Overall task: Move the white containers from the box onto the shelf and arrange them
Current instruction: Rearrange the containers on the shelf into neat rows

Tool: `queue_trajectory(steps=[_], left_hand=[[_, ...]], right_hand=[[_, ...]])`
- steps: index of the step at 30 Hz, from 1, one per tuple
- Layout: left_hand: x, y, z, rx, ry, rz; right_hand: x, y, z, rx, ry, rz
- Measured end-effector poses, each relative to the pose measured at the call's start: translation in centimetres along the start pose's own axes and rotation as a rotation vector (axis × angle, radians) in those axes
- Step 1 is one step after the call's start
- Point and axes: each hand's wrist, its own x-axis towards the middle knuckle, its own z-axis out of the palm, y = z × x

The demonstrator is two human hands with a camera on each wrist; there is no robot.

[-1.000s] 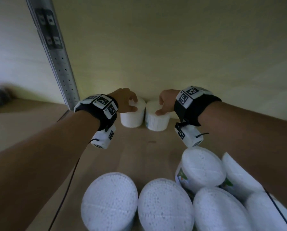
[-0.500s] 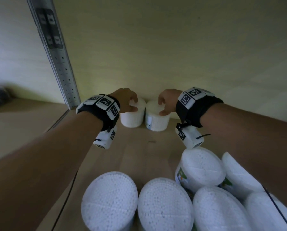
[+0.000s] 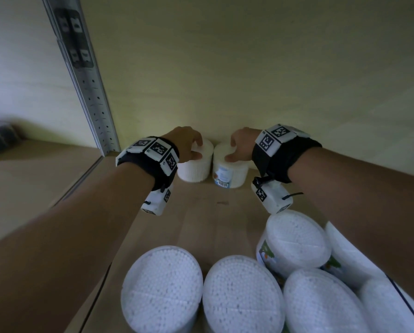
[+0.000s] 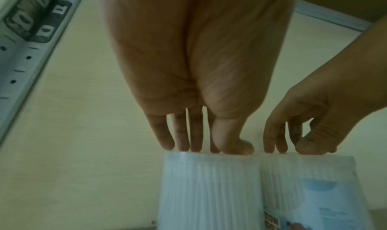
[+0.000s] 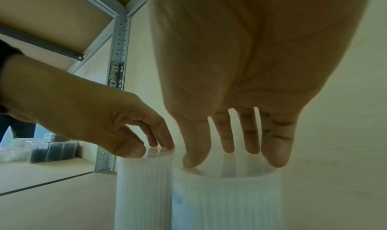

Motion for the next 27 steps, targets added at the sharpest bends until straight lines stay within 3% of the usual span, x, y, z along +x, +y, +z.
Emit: queue_trajectory(steps=[15,19,27], left_hand=[[-0.2,0.1,0.1,0.0,0.012,0.0],[-0.2,0.0,0.1,0.0,0.009,-0.003],[-0.1,-0.1,0.2,-0.007,0.004,-0.006]], right_hand=[[-0.3,1.1,-1.4,0.009,-0.137,-0.125],[0.0,0.6,-1.1,0.045,-0.049,-0.065],[0.1,0.6,-0.6,0.061,-0.057,0.031]])
